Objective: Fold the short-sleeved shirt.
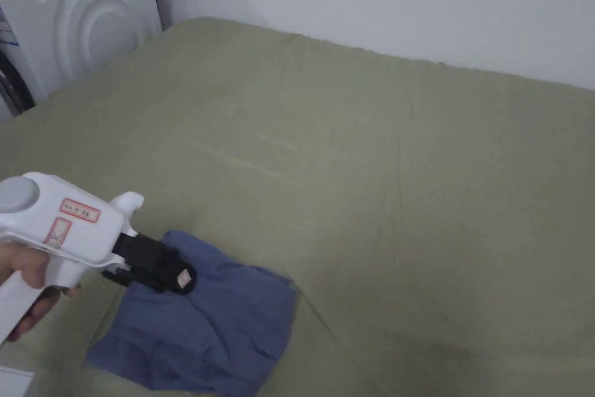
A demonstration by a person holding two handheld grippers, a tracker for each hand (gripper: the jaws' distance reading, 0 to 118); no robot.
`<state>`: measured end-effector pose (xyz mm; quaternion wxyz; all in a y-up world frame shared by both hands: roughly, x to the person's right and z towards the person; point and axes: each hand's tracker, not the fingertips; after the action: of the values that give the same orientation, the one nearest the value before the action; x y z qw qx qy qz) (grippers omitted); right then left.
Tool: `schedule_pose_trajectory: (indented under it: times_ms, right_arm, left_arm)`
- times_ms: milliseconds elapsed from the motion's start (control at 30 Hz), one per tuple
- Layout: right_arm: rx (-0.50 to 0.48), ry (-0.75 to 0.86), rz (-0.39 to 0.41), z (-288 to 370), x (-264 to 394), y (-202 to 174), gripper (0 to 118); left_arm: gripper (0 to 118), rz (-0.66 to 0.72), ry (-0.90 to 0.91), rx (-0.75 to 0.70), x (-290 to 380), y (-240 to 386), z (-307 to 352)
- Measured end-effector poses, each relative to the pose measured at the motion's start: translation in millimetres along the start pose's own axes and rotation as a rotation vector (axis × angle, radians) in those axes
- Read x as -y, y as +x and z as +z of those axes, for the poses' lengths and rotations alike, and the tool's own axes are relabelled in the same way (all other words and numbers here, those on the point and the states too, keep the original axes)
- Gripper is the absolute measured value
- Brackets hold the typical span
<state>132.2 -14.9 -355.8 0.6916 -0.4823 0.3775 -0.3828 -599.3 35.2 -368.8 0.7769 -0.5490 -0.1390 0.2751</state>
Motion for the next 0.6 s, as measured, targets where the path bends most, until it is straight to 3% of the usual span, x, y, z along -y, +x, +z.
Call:
schedule_pose_trajectory:
  times_ms: [200, 233, 267, 300, 333, 367, 433, 533, 567, 600]
  right_arm:
    - [0.045, 0.057, -0.002, 4, -4, -9, 1]
    - [0.043, 0.061, -0.009, 6, -5, -7, 1]
    - [0.049, 0.067, -0.018, 6, -6, -8, 1]
    - [0.053, 0.069, -0.017, 5, -6, -9, 1]
    - [0.054, 0.065, -0.012, 6, -7, -8, 1]
    - [0.066, 0.062, -0.003, 9, -9, -7, 1]
    - [0.083, 0.062, 0.034, 13, -10, -12, 1]
    - [0.091, 0.075, 0.079, 23, -10, -21, 1]
    - [0.094, 0.086, 0.103, 28, -10, -26, 1]
    - [0.106, 0.107, 0.141, 32, -11, -31, 1]
  left_arm:
    - [26, 0.062, -0.016, -0.032, -44, -49, 13]
    - [34, 0.051, -0.022, -0.039, -46, -48, 12]
    - [62, 0.038, -0.021, -0.043, -50, -45, 10]
    - [114, 0.028, -0.022, -0.048, -54, -39, 7]
    - [117, -0.012, 0.010, -0.168, -45, -43, 16]
    - [112, -0.027, 0.042, -0.260, -42, -44, 33]
    - [113, -0.097, 0.110, -0.353, -51, -56, 60]
    - [114, -0.052, 0.222, -0.329, -33, -5, 60]
    - [111, -0.071, 0.212, -0.406, -28, 3, 69]
    - [94, -0.061, 0.256, -0.329, -24, 12, 68]
